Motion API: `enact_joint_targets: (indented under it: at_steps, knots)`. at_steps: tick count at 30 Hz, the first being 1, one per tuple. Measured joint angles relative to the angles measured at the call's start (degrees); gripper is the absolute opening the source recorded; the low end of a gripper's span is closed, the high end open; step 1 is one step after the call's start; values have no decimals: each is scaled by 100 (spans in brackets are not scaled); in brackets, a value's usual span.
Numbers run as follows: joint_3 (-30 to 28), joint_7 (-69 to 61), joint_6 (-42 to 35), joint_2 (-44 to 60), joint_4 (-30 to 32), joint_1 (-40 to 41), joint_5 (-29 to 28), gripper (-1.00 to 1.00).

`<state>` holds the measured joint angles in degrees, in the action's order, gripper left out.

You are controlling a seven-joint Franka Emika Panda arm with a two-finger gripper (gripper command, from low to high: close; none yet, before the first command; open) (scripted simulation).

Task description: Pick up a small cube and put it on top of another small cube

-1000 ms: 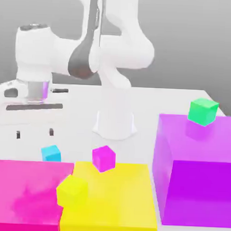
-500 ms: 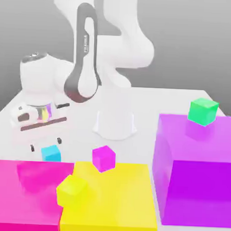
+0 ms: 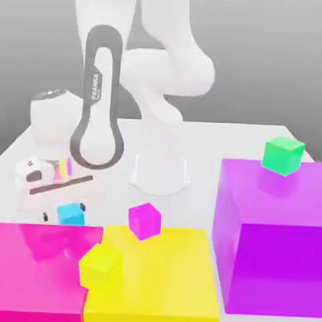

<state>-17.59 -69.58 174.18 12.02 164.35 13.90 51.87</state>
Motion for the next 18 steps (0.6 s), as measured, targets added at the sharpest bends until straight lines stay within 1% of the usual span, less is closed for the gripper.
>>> enact_joint_targets:
  at_steps: [4,5,10,11,12,14,18]
  knots:
    - [583,-542,206,246,-70,379,743,0]
    - [720,-667,258,304,-86,467,915,-100]
    - [718,-676,243,303,-86,467,925,-100]
    - [783,-740,271,332,-94,507,1012,-100]
    - [741,-703,255,315,-90,479,962,-100]
    - [520,-510,173,226,-66,332,696,-100]
    - [-24,16,-19,-11,3,-15,-25,-100]
